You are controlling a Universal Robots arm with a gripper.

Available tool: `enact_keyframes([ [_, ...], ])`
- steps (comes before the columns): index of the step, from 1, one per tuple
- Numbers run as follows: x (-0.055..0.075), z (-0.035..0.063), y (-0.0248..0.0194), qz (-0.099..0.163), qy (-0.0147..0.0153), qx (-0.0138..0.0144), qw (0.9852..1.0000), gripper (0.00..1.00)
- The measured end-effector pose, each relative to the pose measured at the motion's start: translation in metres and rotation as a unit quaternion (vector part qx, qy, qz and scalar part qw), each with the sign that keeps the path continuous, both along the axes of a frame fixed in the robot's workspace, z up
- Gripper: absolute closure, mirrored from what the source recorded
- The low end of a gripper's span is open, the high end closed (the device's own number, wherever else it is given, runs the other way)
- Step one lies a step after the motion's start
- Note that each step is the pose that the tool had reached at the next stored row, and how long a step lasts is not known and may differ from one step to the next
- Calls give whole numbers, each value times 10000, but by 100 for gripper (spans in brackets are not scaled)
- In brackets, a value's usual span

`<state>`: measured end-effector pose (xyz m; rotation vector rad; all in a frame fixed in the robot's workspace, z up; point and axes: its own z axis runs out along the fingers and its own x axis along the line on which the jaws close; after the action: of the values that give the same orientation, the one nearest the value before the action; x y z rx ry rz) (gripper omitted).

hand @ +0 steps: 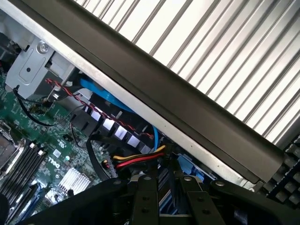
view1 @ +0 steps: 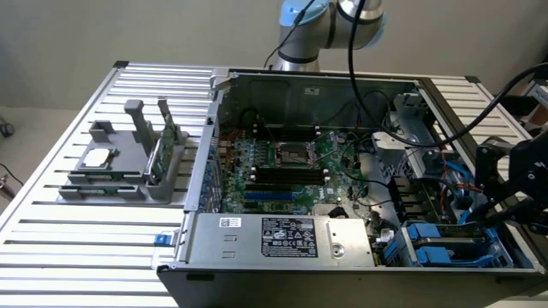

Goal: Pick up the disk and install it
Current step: 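Insert the first disk wire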

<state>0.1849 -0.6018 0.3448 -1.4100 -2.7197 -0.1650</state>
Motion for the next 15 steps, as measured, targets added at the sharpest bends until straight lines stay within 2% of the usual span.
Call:
enact_keyframes([
  [5,1,-8,-30,-127,0,11,9999,75],
  [10,1,-45,-61,-234,3,43,9997,75],
  [12,1,-51,-62,-276,12,72,9996,75],
  [15,0,-55,-63,-334,41,139,9993,75],
])
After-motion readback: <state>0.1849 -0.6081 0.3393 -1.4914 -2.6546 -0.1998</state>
